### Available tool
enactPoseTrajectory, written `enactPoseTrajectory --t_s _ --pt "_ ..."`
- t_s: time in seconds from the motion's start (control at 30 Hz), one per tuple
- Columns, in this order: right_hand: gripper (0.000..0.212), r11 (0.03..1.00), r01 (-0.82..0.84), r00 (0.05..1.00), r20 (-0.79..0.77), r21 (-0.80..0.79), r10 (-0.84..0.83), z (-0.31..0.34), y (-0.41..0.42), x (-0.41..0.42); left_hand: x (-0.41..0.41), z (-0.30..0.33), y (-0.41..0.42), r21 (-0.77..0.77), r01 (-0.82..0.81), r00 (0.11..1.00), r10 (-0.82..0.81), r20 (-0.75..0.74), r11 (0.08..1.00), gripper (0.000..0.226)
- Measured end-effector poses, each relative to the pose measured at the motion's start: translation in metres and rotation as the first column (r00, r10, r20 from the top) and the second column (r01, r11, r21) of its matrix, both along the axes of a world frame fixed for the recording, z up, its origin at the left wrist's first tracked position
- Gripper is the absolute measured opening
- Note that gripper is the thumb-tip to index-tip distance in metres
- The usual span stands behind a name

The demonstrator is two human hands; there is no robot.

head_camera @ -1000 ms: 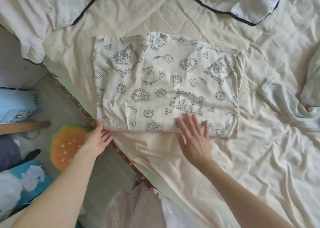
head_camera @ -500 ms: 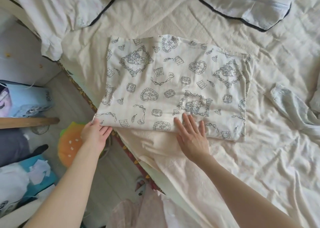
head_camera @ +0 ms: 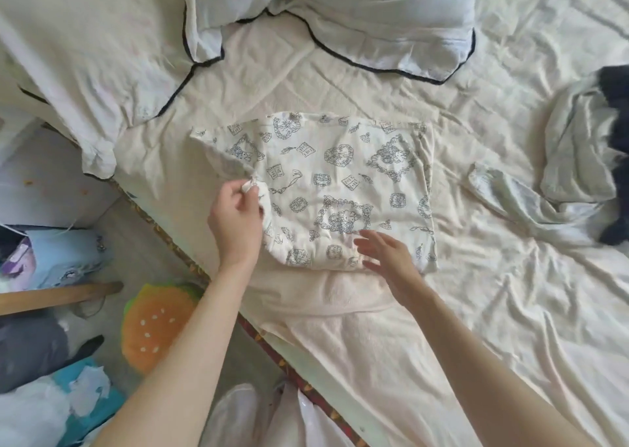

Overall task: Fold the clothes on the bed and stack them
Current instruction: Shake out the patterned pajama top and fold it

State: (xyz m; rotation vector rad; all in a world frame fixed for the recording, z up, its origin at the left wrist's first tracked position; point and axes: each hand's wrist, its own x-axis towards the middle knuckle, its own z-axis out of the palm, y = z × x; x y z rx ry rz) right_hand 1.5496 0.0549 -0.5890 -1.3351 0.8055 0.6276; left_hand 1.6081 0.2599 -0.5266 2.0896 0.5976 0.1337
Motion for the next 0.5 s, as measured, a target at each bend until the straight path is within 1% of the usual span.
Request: enactPoseTrajectory --t_s 0.03,0.07,0.13,0.17,0.23,0.27,0.3,0.33,0.37,0.4,0.43,0.5 --pt "0.016 0.997 0.067 0.998 0.002 0.031 -0.068 0.003 -0.012 -0.003 0.003 0.004 -0.022 0.061 0.129 0.99 -0.132 0.045 0.99 0.005" --pt "0.017 0.989 0.132 0.991 0.004 0.06 -0.133 0.004 -0.023 -0.005 0.005 0.007 -0.045 0.127 0.252 0.962 -0.262 0.075 0.959 0.007" --pt "0.022 0.96 0.257 0.966 0.006 0.11 -0.26 0.005 -0.047 -0.011 0.002 0.009 -0.091 0.265 0.459 0.864 -0.495 0.087 0.848 0.007" --pt "0.025 0.939 0.321 0.946 -0.001 0.128 -0.323 0.003 -0.059 -0.013 -0.003 0.007 -0.114 0.336 0.537 0.795 -0.597 0.106 0.774 0.004" --pt "0.031 0.887 0.436 0.899 -0.037 0.149 -0.436 -0.001 -0.08 -0.02 -0.018 -0.007 -0.149 0.44 0.662 0.62 -0.773 0.132 0.607 0.013" --pt "0.033 0.865 0.476 0.879 -0.063 0.16 -0.472 -0.005 -0.089 -0.025 -0.028 -0.018 -0.162 0.442 0.743 0.529 -0.846 0.074 0.503 0.021" --pt "0.035 0.848 0.503 0.865 -0.09 0.17 -0.495 -0.008 -0.095 -0.029 -0.039 -0.03 -0.17 0.39 0.834 0.442 -0.896 -0.05 0.39 0.034" --pt "0.036 0.837 0.519 0.855 -0.116 0.175 -0.506 -0.011 -0.1 -0.033 -0.049 -0.041 -0.172 0.306 0.907 0.363 -0.906 -0.219 0.29 0.049" --pt "0.036 0.835 0.523 0.852 -0.138 0.169 -0.506 -0.014 -0.103 -0.036 -0.057 -0.051 -0.169 0.24 0.943 0.31 -0.876 -0.369 0.232 0.062" --pt "0.034 0.845 0.513 0.857 -0.149 0.152 -0.493 -0.017 -0.106 -0.037 -0.062 -0.059 -0.161 0.208 0.956 0.284 -0.837 -0.468 0.207 0.067" --pt "0.032 0.864 0.486 0.871 -0.146 0.127 -0.469 -0.02 -0.107 -0.038 -0.065 -0.066 -0.152 0.224 0.954 0.289 -0.803 -0.521 0.199 0.068" --pt "0.03 0.913 0.403 0.911 -0.125 0.064 -0.393 -0.026 -0.106 -0.035 -0.07 -0.072 -0.126 0.309 0.93 0.344 -0.76 -0.551 0.198 0.063"
